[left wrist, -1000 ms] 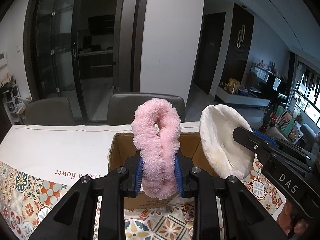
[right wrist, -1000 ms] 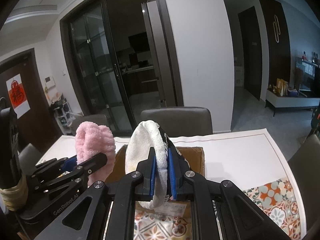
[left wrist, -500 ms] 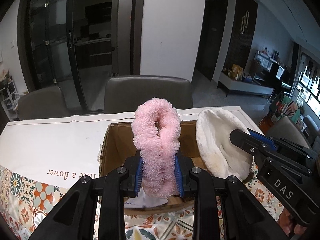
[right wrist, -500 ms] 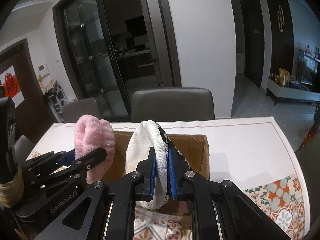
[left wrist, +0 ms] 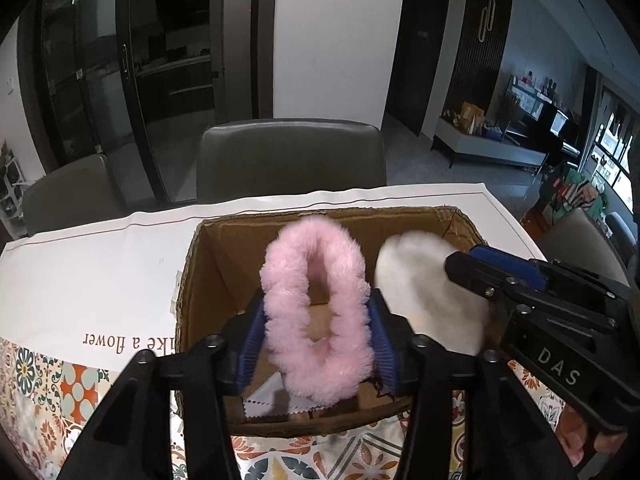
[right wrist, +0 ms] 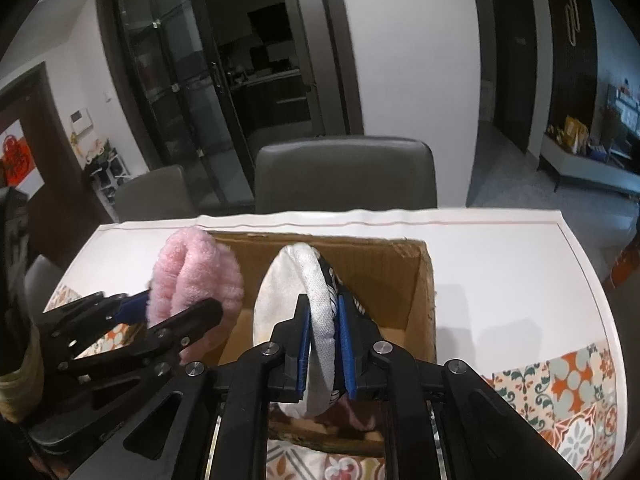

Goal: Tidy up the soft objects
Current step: 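Lower both slippers into the box and open both tools, then move both tools back over the remaining items on the table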

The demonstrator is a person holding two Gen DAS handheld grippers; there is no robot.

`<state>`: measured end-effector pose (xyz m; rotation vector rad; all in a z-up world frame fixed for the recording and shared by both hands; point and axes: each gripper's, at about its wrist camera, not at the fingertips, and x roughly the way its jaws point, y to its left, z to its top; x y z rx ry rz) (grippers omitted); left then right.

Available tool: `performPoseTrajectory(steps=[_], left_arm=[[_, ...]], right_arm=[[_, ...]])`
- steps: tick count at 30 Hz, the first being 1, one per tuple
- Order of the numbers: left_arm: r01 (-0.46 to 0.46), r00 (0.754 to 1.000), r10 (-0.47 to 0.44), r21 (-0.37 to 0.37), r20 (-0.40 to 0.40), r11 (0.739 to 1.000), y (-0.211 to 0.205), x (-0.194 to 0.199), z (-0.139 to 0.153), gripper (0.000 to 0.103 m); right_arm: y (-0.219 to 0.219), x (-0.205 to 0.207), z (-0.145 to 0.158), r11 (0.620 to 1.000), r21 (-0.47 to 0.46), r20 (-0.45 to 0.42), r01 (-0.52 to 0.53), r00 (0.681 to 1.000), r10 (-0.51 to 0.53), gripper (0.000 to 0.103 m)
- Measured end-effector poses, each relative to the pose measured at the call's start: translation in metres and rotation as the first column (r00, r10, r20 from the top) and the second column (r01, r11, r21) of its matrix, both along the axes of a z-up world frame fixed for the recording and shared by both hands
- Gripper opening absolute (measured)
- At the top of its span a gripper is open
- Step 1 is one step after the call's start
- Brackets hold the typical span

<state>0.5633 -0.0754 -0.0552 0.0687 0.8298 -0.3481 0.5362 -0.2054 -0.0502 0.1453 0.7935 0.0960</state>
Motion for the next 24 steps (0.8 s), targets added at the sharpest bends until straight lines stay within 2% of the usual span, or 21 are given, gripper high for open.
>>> performPoseTrajectory(steps=[1,2,5,11,20,24], left_arm=[[-0.002,1.000,0.002,0.004,-0.001,1.000,0.000,-0.001,0.000,0.060],[-0.003,1.000,0.003,0.005,0.001,1.000,0.000,-0.002,0.001,0.063],[0.001,1.000,-0.001,0.011,0.001,1.000,0.000,-0.006,0.003,0.070],[-0.013,1.000,0.013,-0.002,0.005,1.000,0.006,-0.021,0.014,0.071],[-0.040,0.997,0.040,-0.001,0.062,0.999,0.014,-0.062,0.045,0.073],[-0.053,0.994,0.054,-0.006,0.091,0.999,0.017,-0.083,0.058,0.075]], right_arm=[[-0.001,0.001,-0.001,1.000,0.008,-0.005,0.003,1.000,-0.003,0.033],[-0.003,0.002,-0.002,1.000,0.019,-0.011,0.002,1.000,-0.002,0.038],[-0.006,0.001,-0.001,1.000,0.017,-0.007,0.018,1.000,-0.018,0.038],[-0.010,-0.012,0.010,0.999,0.018,0.000,0.038,0.999,-0.038,0.040],[-0.008,-0.041,0.035,0.999,0.005,0.035,0.051,0.998,-0.051,0.042],[-0.006,-0.060,0.048,0.999,0.013,0.048,0.047,0.998,-0.048,0.048]])
